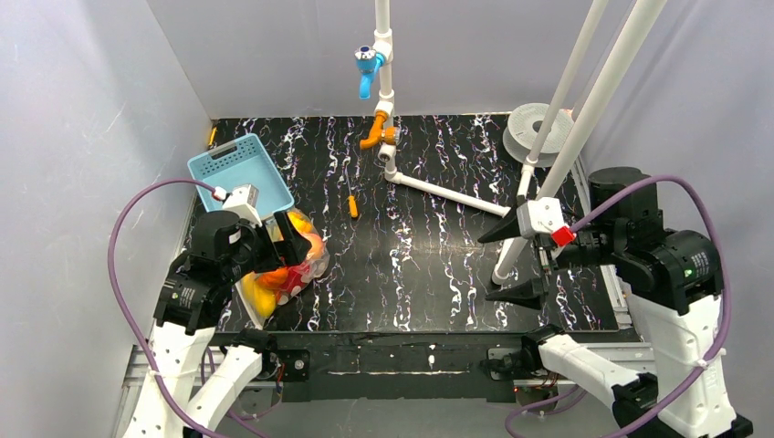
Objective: Open the zip-top bag and remove the fake food
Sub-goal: Pick up the zipper food storage bag at the center of the board.
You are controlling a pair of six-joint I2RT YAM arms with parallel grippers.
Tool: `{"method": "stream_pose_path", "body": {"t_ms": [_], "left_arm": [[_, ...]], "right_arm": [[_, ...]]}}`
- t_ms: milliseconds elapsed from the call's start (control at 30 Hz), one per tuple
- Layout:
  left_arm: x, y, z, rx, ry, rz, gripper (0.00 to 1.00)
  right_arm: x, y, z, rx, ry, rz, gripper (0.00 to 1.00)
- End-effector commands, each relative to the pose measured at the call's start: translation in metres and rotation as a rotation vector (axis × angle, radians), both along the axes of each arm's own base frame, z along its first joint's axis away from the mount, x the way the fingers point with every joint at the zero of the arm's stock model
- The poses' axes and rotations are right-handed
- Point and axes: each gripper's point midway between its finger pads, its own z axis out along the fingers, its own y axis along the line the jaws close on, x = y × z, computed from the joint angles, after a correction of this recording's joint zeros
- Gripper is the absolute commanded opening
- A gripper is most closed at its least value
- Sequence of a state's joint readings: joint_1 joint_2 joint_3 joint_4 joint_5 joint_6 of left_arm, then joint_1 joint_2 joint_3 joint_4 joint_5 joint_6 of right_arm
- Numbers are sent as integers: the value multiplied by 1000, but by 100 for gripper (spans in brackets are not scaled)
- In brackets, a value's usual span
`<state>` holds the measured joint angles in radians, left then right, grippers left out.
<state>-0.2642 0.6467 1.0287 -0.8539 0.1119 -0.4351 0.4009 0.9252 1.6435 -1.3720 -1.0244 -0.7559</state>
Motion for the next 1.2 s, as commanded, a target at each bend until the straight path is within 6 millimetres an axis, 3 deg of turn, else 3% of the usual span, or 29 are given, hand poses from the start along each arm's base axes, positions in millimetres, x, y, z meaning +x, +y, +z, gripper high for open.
{"method": "stream_pose_path", "body": {"t_ms": [0,200,333,467,600,700,933,1167], "left_arm": [[1,2,13,5,-28,6,99],[2,2,16,1,-26,14,100],[1,4,17,3,-18,29,99],[-1,10,9,16,23,72,99],[-1,21,-6,65,99,135,99],[-2,33,-20,134,175,187,99],[1,60,-65,313,357,296,99],[42,52,-98,473,426,97,99]], "right_arm": [[26,4,18,-52,-113,-62,100],[67,27,50,-65,-187,-168,100],[86,55,49,-77,-181,-205,100],[124,84,20,-150,-214,-373,100],[134,109,-26,-258,-227,-414,100],[141,116,-49,-306,-231,-438,100],[124,127,-99,-386,-115,-324,100],[117,132,-124,-430,25,-250,100]]}}
